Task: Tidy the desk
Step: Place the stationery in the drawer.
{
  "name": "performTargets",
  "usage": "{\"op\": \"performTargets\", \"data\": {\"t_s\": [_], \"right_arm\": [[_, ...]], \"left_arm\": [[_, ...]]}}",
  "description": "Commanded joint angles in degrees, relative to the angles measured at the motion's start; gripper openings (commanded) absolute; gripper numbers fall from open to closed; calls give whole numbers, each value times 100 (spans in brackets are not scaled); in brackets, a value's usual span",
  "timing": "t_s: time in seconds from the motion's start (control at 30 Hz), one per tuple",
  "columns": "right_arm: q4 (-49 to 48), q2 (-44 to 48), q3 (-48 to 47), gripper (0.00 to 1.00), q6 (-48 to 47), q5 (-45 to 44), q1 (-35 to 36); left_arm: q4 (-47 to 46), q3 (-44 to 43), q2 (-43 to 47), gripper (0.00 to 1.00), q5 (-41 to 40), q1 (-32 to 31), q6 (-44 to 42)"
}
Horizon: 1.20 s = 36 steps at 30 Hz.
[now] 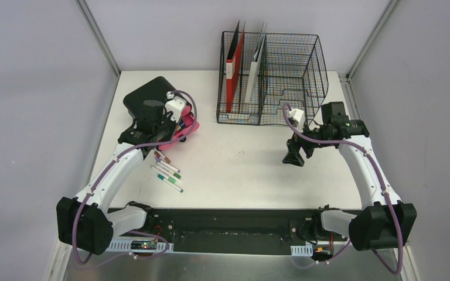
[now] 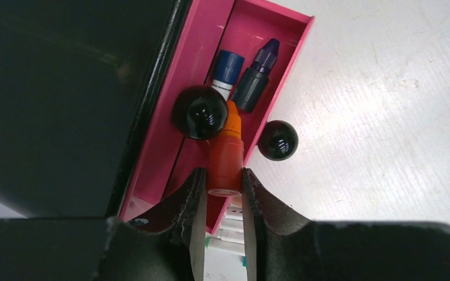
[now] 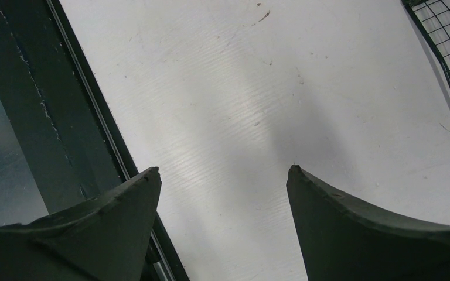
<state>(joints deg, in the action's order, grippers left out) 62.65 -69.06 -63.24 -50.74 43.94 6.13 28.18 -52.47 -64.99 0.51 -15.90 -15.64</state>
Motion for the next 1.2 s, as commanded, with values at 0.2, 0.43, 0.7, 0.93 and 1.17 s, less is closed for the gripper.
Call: {"op": "performTargets", "data": {"t_s": [0.2, 0.43, 0.7, 0.93, 1.17], "right_arm": [[-136, 77, -13, 82, -138, 219, -85], [-131, 68, -5, 82, -138, 237, -103], [-129, 66, 1, 82, -147, 245, -121], [-123, 58, -4, 82, -160, 244, -145], [-122, 63, 6, 82, -174, 244, -165]], "left_arm": [[-243, 17, -27, 16, -729, 78, 42], [-253, 22, 87, 55, -842, 78, 174], [-221, -27, 410, 65, -523, 78, 406], [-246, 0, 646, 70, 618, 78, 429], [-164, -89, 551, 71, 1847, 77, 398]]}}
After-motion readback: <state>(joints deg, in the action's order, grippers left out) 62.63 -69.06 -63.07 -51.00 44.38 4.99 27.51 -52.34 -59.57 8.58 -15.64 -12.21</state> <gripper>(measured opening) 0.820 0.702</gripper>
